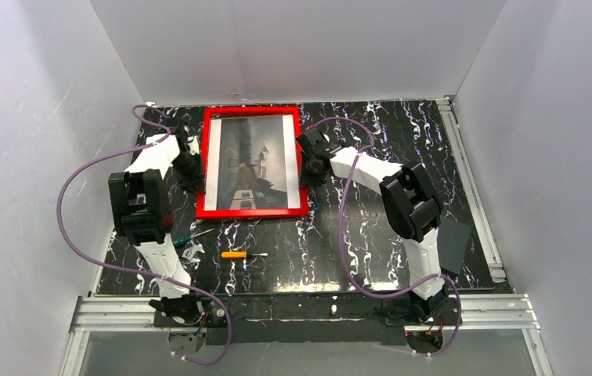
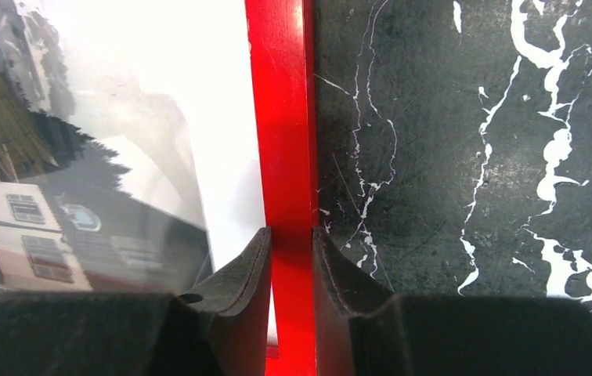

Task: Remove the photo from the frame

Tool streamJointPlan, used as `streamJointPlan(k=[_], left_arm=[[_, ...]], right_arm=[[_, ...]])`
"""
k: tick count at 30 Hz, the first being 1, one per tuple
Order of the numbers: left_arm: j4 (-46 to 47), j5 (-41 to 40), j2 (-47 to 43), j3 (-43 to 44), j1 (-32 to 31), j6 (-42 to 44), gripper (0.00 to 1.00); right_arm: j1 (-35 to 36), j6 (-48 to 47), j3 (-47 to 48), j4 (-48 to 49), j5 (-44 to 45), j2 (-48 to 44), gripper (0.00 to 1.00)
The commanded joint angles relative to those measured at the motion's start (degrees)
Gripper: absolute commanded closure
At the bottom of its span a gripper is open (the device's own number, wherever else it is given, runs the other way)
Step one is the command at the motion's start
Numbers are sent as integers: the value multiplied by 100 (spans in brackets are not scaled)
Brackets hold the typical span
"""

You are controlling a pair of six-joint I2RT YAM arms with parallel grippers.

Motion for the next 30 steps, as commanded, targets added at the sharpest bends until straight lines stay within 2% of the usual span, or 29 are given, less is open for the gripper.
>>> streamJointPlan(k=[1,7,16,21,24,27,28,30], left_arm=[[-816,753,-656,363,-70,-341,98],[-1098,1069,-947,717,-333,-586,100],[-1188,1039,-1117,783,-1485,-1016,100],[-394,1316,-1045,234,-2002,-1823,100],[-8,1617,-713,235,-2278,-2260,100],[62,1310,-657,274,-2558,-2307,100],[110,1204,-719,214,-2600,-2319,97],[148,1079,-889,71,-2604,-2328,81]], right_arm=[[132,211,213,-66,-12,-298,99],[119,350,105,-130,69,-410,99],[-114,438,-828,160,96,-1039,99],[-500,148,-1735,374,179,-1511,99],[-781,-7,-2352,478,223,-1819,99],[-967,-404,-2725,560,181,-2211,99],[-974,-656,-2745,522,165,-2328,99],[-918,-1094,-2724,459,189,-2522,83]])
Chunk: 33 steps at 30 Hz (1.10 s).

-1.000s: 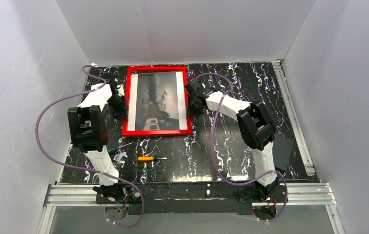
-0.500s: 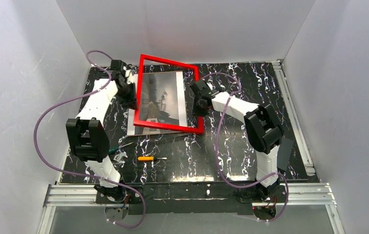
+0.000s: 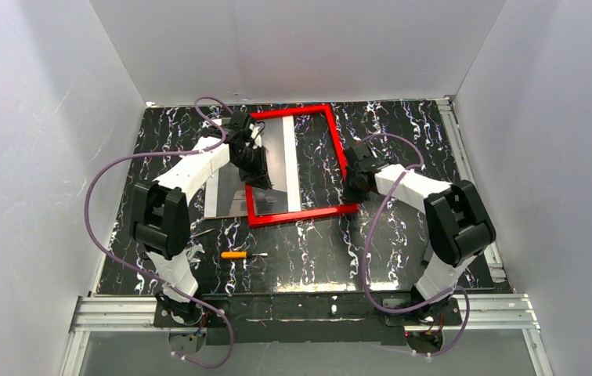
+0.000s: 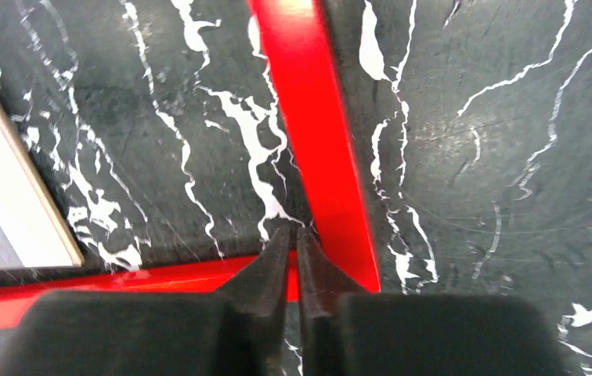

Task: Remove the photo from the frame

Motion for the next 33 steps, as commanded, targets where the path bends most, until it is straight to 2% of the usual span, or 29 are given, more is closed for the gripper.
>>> streamJointPlan(k=[1,4,6,8,9,11,14,17,20,27,33], left_arm=[[-337,-276,-387,-259,-85,-160,74],[-536,-726,-848,-574,119,115,57],[-474,-689,-1133,-967,494,127,46],[-408,-441,-1283,-1333,976,102,43],[-373,-302,-1304,-1452,1236,73,43],[-290,-6,-1212,-1618,1710,-63,47],[-121,443,-786,-1638,2316,-412,61],[-5,793,-224,-1454,2594,-755,72],[-201,893,309,-1116,2716,-904,78],[-533,578,843,-882,2808,-950,85],[-1100,277,1191,-640,2820,-1172,99]], right_arm=[[115,-1048,74,66,123,-678,76],[346,-1272,447,-265,569,-826,59],[553,-1287,744,-437,635,-804,48],[929,-1245,1068,-503,553,-660,34],[1117,-1214,1217,-470,476,-543,30],[1484,-1081,1600,-354,291,-221,25],[1932,-436,2627,-666,430,608,24],[2282,372,4065,-1612,1006,1552,21],[2565,668,4998,-1970,1113,2268,18],[2943,561,6405,-2471,1339,3451,18],[3085,686,6656,-2624,1627,3886,22]])
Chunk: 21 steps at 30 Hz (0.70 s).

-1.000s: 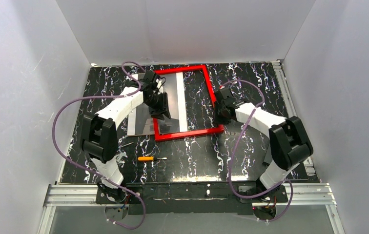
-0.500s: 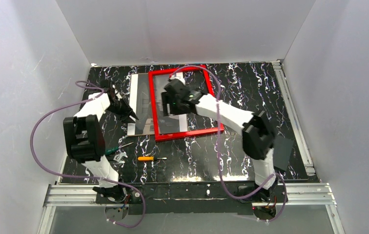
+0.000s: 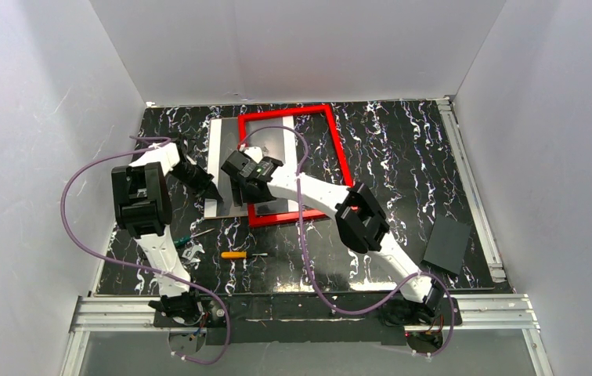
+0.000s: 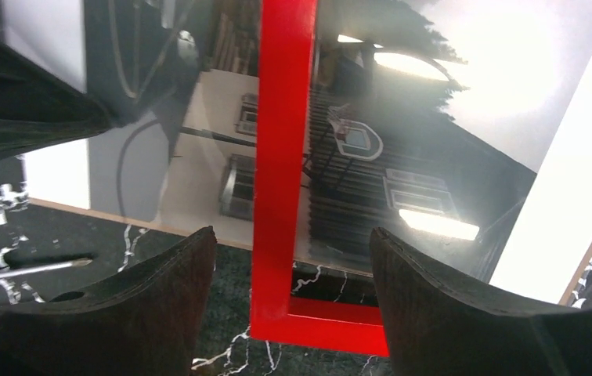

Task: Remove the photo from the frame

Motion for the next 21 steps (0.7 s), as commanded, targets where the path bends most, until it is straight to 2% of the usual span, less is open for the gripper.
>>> streamJointPlan(k=[1,3,11,17,19,21], left_arm=[[-1116,-191,228,163,50,-200,100],[-1185,-203,310,184,53,-230,100],[-1335,-329,402,234,47,-229,100],[-1378,-400,496,269,53,-229,100],[-1391,-389,513,278,49,-205,100],[-1416,-420,511,279,47,-181,100]], right_arm=[[87,170,325,-354,557,190,25],[141,107,356,-333,664,311,34],[216,-67,614,-354,815,562,53],[188,-172,730,-274,664,314,80],[104,19,799,-590,653,90,95],[-9,217,578,-762,550,-371,99]])
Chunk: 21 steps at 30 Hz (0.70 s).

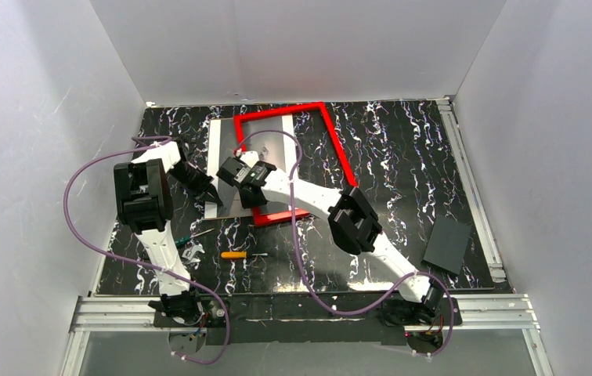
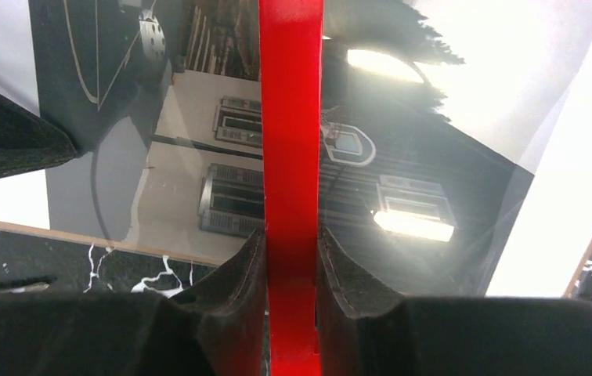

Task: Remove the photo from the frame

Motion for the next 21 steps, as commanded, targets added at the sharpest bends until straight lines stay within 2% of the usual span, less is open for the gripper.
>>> streamJointPlan(k=[1,7,9,11,13,16,19,21], left_arm=[[-852,-245,142,7,32,67,100],[-921,-331,162,53,37,127,100],[-924,-344,170,58,32,151,100],[-938,-381,159,48,33,173,100],[-960,-410,158,51,27,193,100],[-985,-401,191,91,36,230,100],[-1021,-428,170,146,36,330,100],[-1055,-453,182,177,34,371,100]], right_arm=[[-229,326,-172,-358,-46,-1216,99],[-596,759,-2232,1,-339,-3230,99],[-844,819,-3247,342,-534,-3905,99],[-1261,525,-4522,1051,-679,-4651,99],[-1964,-441,-5647,1718,-820,-5329,99],[-2564,-813,-6042,1795,-732,-5451,99],[-2703,-1171,-6001,2084,-628,-5082,99],[-2747,-1902,-5863,2330,-511,-4625,99]])
